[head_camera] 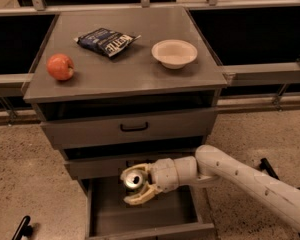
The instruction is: Place green can into bottom drawer
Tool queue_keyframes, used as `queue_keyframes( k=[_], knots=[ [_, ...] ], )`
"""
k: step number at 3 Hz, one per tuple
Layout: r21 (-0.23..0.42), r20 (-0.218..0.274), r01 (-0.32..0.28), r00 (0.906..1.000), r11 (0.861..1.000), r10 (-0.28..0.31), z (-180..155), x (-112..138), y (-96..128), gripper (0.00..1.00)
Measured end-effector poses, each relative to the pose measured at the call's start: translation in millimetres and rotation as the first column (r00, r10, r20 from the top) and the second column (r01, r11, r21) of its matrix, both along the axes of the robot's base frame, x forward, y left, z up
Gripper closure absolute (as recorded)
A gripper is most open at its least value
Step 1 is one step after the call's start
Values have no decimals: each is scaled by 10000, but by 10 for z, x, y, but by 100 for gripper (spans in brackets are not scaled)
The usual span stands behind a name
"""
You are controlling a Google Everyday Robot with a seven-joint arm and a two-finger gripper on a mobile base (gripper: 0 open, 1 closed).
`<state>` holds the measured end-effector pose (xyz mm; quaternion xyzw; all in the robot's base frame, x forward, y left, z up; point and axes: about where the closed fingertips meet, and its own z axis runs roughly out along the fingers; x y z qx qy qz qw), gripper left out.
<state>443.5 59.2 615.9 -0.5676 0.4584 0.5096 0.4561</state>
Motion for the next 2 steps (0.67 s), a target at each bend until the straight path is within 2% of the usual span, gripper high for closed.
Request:
queue_keyframes(
  k=[1,2],
  knots=[
    [-60,114,421,9991,9991,-420,-532,252,-23,100],
    [364,268,939,9951,9949,-949,-1183,522,-4,100]
  ],
)
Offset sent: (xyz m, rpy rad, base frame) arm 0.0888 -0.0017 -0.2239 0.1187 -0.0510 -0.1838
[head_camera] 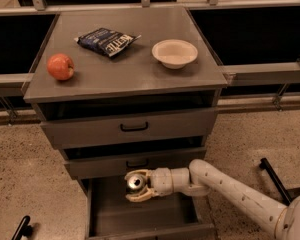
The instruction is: Place green can into bottom drawer
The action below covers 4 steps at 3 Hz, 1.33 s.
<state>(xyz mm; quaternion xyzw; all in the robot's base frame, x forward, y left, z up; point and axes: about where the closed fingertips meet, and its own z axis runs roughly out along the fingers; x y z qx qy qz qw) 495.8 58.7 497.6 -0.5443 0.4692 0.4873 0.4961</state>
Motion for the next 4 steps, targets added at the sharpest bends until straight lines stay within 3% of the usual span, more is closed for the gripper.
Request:
queue_keyframes(
  k=[1,3,4],
  knots=[
    [147,289,127,9995,9998,-131,-442,127,37,100],
    [170,268,265,9993,9995,-269,-525,174,41,100],
    [-124,176,631,9979,9979,-629,-983,294,-41,100]
  ],
)
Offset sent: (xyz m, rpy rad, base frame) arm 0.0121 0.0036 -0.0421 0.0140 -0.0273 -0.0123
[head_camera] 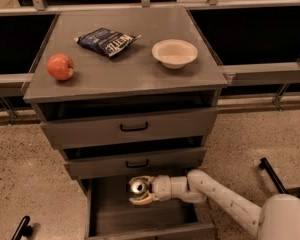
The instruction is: Place green can into bottom drawer
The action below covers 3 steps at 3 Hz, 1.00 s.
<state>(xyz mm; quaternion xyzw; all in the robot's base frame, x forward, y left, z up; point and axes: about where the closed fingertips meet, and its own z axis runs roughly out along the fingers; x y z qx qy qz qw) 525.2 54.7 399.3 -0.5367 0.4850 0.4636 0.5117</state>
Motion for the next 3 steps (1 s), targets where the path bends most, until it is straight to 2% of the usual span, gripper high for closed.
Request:
queue_keyframes(
  k=[1,2,3],
  knots=[
    [131,-247,63,9997,9999,-59,-717,69,7,100],
    [366,-353,97,9993,9993,-84,-1249,130,5,100],
    [529,-113,66,9999,9986,-60,-1514,220,106,82]
  ],
)
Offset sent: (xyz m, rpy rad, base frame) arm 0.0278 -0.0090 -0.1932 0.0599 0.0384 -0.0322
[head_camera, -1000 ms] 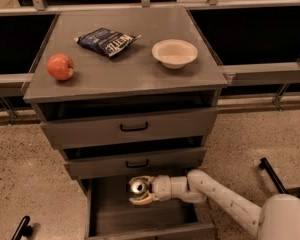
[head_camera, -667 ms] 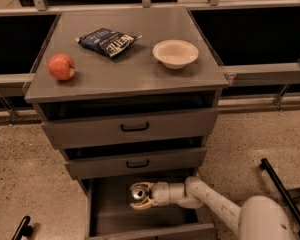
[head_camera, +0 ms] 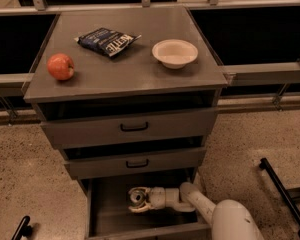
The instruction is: Place green can into bottom drawer
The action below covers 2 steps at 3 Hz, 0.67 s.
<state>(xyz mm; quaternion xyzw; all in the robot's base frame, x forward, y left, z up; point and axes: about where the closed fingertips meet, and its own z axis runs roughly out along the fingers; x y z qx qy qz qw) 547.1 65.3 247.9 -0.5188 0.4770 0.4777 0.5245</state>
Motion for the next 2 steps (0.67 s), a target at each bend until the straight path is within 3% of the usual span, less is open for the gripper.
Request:
queue_keyframes(
  k=[2],
  knots=[
    [-277,-111,-7,9999,9996,4,-93,9,86,35]
  ],
)
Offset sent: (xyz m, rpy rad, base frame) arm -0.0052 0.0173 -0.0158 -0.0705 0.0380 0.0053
